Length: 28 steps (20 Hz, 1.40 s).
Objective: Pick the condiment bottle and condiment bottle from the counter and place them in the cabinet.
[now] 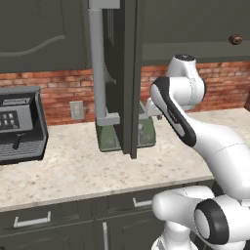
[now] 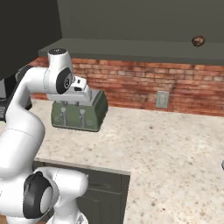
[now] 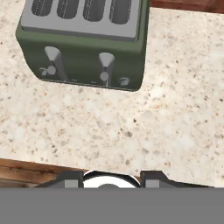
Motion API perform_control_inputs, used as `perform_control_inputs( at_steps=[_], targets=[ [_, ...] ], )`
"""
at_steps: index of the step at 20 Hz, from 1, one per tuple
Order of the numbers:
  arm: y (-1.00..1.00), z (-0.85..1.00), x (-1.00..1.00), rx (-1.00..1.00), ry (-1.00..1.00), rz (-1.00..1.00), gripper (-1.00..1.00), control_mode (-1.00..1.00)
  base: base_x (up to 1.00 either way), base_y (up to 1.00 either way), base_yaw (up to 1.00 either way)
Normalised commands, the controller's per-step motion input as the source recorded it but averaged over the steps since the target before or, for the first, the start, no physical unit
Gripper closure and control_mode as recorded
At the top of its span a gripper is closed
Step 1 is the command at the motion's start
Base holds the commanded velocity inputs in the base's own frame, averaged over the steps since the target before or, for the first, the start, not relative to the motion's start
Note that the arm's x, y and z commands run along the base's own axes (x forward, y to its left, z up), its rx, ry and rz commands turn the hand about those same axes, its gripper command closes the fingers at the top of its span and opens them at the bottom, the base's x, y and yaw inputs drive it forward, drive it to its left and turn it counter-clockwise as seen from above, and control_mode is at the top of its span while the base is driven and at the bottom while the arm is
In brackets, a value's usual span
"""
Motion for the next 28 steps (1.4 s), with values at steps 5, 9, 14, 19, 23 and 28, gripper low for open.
perform_control_inputs(
  at_steps=[5, 9, 14, 19, 23, 28],
  targets=[
    [0.0, 0.0, 0.0, 0.0, 0.0, 0.0, -1.0, 1.0, -0.17, 0.0, 0.0],
    [0.0, 0.0, 0.0, 0.0, 0.0, 0.0, -1.0, 1.0, -0.38, 0.0, 0.0],
    [0.0, 0.0, 0.0, 0.0, 0.0, 0.0, -1.0, 1.0, -0.46, 0.0, 0.0],
    [0.0, 0.0, 0.0, 0.0, 0.0, 0.0, -1.0, 1.0, -0.4, 0.0, -0.14],
    [0.0, 0.0, 0.0, 0.0, 0.0, 0.0, -1.0, 1.0, -0.43, 0.0, -0.32],
    [0.0, 0.0, 0.0, 0.0, 0.0, 0.0, -1.0, 1.0, -0.66, 0.0, -0.25]
  ],
)
